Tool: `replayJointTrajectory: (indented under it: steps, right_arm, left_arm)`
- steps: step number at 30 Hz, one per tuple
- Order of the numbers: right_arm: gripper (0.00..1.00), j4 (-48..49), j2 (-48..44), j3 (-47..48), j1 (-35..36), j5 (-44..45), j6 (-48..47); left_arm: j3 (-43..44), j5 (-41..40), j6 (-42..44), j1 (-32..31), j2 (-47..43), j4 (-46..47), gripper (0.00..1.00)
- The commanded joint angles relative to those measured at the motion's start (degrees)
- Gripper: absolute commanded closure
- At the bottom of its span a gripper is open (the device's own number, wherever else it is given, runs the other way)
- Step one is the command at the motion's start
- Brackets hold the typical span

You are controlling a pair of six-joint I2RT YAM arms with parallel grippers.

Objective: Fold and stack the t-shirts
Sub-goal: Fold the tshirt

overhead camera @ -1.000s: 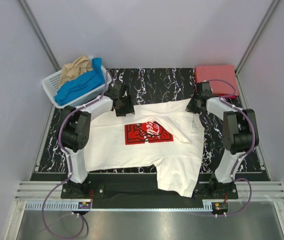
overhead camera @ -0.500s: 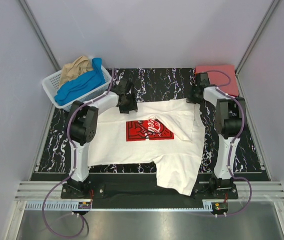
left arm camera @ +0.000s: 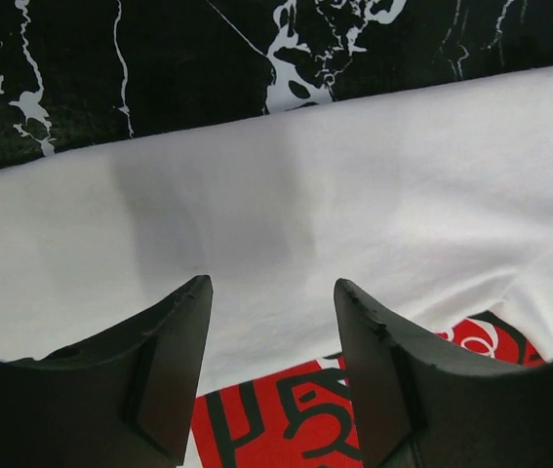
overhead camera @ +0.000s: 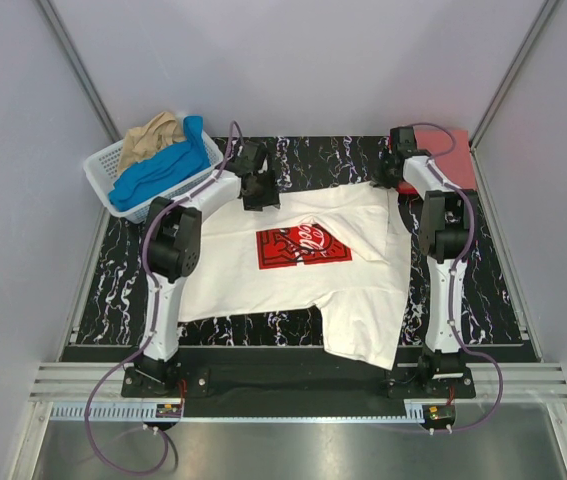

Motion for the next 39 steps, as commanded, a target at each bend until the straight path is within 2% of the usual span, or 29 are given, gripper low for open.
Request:
replayJointTrajectory:
  steps: [1, 3, 6, 7, 9, 12, 15, 16, 17, 19, 21, 22, 24, 25, 28, 39]
  right_arm:
    - [0.77, -3.54, -1.79, 1.87, -0.5, -2.24, -0.74]
    - [0.73, -3.54, -5.4, 1.87, -0.5, -3.12, -0.73]
    - [0.6, -3.36, -11.37, 0.12, -0.41, -4.18, 0.58]
    - [0.52, -3.02, -13.3, -3.02, -0.41, -4.7, 2.41]
    - [0.43, -1.35, -19.97, -8.12, -0.06, -5.41, 4.09]
    - [0.33, 4.44, -31.04, -25.48, 0.29, -5.41, 8.3]
    - [0.21, 12.26, -43.52, -38.17, 0.91, -5.33, 11.3]
    - [0.19, 14.72, -46.86, -47.17, 1.43, -5.15, 13.48]
    - [0.19, 19.09, -53.07, -51.44, 1.7, -5.06, 14.46]
    - [0.18, 22.64, -58.99, -62.22, 3.18, -3.14, 16.84]
    - [0.16, 25.98, -65.33, -67.8, 8.18, 1.07, 17.37]
    - [0.16, 28.52, -66.65, -72.44, 9.42, 4.57, 18.59]
    - [0.16, 31.42, -68.42, -76.68, 11.19, 4.78, 20.87]
    - [0.15, 37.1, -68.6, -81.32, 11.45, 3.65, 23.41]
    - [0.11, 41.71, -68.69, -86.01, 13.03, 5.9, 25.11]
    - [0.08, 54.29, -63.86, -91.91, 15.59, 10.58, 25.54]
  left_arm:
    - [1.04, 3.98, 1.66, 0.18, -7.43, -0.02, 0.41]
    - [-0.98, 5.82, 1.49, 0.09, -12.08, 0.07, 0.41]
    - [-5.37, 8.37, 0.7, 0.09, -19.29, 0.5, 0.41]
    - [-8.51, 9.16, 0.61, 0.09, -21.22, 1.03, 0.41]
    - [-12.04, 10.83, 1.13, 0.0, -26.93, 1.38, 0.41]
    - [-21.51, 10.06, 1.49, 0.09, -35.02, 1.47, 0.39]
    - [-26.37, 11.8, 0.26, 0.18, -42.32, 2.52, 0.38]
    - [-29.17, 12.51, 0.0, 0.18, -44.16, 3.05, 0.37]
    - [-30.5, 13.21, -0.18, 0.18, -47.05, 3.84, 0.37]
    - [-33.22, 13.74, -0.01, 0.18, -49.71, 4.11, 0.36]
    - [-34.64, 12.87, 0.69, 0.26, -52.43, 4.2, 0.34]
    - [-35.52, 12.69, 0.87, 0.35, -52.96, 4.2, 0.34]
    - [-36.14, 13.13, 1.05, 0.62, -53.93, 4.28, 0.34]
    - [-36.66, 13.48, 1.14, 0.79, -54.28, 4.2, 0.33]
    - [-37.28, 14.01, 1.22, 0.97, -54.81, 4.2, 0.34]
    - [-36.85, 13.39, 2.19, 2.02, -55.61, 3.49, 0.33]
